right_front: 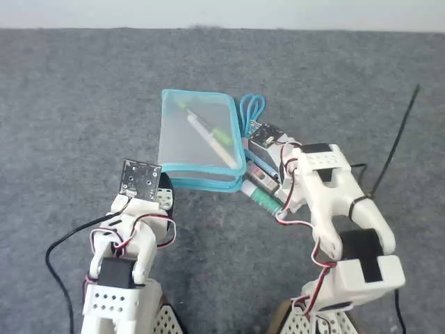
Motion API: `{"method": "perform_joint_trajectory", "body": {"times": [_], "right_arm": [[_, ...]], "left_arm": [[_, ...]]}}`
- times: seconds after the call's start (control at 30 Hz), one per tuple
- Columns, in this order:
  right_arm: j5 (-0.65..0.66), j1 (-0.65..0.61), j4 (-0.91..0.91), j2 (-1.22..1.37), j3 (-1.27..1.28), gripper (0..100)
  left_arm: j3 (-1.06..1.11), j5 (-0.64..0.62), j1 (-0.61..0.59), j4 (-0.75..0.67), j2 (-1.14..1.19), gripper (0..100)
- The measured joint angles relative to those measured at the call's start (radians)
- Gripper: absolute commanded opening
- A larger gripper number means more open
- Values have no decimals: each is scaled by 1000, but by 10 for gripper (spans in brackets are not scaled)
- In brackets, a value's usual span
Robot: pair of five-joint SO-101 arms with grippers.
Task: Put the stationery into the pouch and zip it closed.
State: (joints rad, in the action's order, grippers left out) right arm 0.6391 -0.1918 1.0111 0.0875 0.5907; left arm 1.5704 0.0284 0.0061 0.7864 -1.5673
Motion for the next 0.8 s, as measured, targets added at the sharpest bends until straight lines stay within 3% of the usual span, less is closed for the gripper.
{"method": "perform_joint_trajectory", "body": {"times": [0.1,0.3,0.57,0.8], "right_arm": [[-2,0,-2,3,-5,180],[-2,12,-9,5,-18,3],[-37,69,-6,11,-11,29],[-52,189,130,-80,-20,29]], "left_arm": [[0,0,0,0,0,12],[0,0,2,0,0,12],[0,0,2,0,0,12],[0,0,2,0,0,12]]}}
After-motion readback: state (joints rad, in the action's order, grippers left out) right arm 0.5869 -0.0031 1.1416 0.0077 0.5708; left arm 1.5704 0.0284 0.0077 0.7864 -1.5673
